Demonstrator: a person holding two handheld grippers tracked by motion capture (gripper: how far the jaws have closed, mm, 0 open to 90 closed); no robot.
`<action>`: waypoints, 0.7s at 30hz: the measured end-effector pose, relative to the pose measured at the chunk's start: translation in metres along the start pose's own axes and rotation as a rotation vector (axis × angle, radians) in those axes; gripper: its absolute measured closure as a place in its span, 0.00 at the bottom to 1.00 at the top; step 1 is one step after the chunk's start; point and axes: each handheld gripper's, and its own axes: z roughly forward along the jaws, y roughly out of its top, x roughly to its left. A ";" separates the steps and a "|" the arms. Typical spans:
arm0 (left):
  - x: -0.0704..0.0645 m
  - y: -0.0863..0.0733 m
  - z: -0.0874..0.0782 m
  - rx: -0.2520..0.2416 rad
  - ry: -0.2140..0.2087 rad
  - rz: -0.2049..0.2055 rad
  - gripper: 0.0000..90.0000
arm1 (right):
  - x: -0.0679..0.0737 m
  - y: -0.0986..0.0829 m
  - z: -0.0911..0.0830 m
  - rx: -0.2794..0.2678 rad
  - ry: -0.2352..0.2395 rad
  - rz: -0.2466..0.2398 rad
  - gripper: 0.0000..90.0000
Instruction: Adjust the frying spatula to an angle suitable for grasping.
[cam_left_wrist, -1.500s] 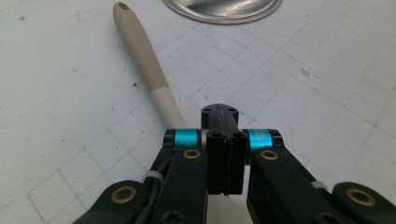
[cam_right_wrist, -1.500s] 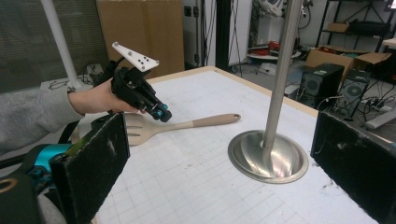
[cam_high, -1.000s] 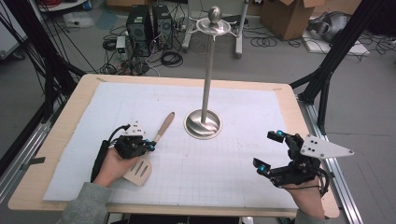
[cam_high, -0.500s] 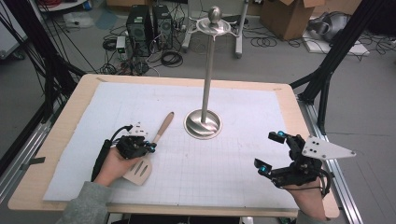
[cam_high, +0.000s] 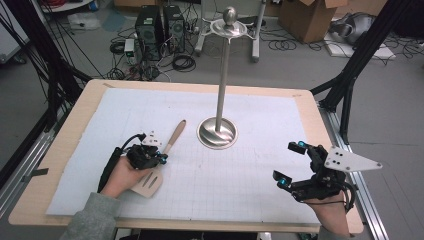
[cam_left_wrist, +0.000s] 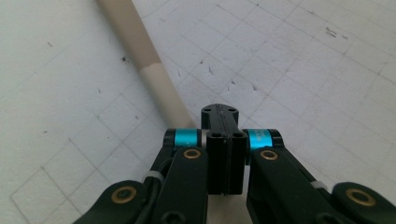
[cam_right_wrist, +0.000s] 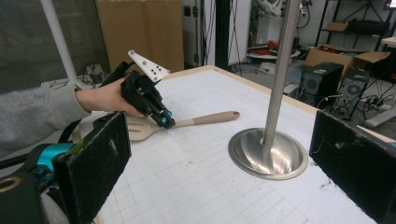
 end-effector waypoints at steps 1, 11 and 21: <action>0.000 0.000 0.000 -0.001 0.004 0.000 1.00 | 0.000 0.000 0.000 0.002 0.000 0.003 0.05; 0.005 0.000 -0.004 0.002 -0.003 -0.016 1.00 | 0.000 -0.002 -0.002 0.004 -0.004 0.011 0.05; -0.001 0.000 -0.001 0.030 -0.011 0.007 1.00 | 0.001 -0.001 -0.002 0.006 0.001 0.010 0.05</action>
